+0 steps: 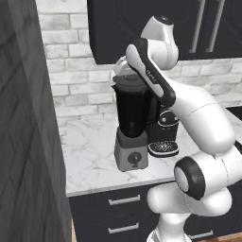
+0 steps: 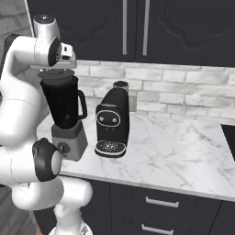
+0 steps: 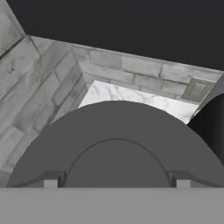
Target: Close the lid blender by securely placing the lid on top.
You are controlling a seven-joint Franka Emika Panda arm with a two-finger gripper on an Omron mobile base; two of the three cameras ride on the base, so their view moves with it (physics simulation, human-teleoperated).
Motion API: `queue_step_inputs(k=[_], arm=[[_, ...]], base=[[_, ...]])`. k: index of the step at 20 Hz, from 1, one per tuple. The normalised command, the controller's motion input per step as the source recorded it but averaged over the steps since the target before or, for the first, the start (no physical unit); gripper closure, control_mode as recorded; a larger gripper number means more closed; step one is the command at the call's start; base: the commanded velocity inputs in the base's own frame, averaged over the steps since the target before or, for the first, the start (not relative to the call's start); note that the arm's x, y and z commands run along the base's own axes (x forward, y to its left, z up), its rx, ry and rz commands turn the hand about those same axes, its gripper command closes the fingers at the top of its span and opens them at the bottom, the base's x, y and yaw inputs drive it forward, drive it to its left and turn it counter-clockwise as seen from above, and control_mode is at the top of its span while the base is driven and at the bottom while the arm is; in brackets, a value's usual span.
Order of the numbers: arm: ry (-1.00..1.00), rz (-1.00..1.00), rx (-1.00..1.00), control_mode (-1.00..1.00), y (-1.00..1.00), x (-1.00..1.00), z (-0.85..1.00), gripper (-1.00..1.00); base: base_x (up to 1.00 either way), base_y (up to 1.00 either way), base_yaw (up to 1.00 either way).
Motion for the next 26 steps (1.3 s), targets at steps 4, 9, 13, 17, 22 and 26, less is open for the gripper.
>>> queue_step_inputs(k=[4, 9, 13, 17, 22, 26], arm=[[-0.01, 0.00, -0.01, -1.00, -0.01, 0.25, -0.11, 1.00], [-0.12, 0.00, -0.01, -1.00, -0.10, 0.02, -0.29, 1.00], [-0.21, 0.00, 0.00, -1.00, -0.23, -0.04, -0.34, 1.00], [-0.11, 0.00, 0.00, -1.00, -0.07, 0.06, -0.42, 1.00], [-0.01, 0.00, 0.00, -1.00, 0.00, 0.13, -0.30, 1.00], [0.00, 0.00, 0.00, -1.00, 0.00, 0.00, -0.19, 1.00]], base=[[0.00, 0.00, 0.00], [0.00, 0.00, 0.00], [0.00, 0.00, 0.00], [0.00, 0.00, 0.00], [0.00, 0.00, 0.00], [0.00, 0.00, 0.00]])
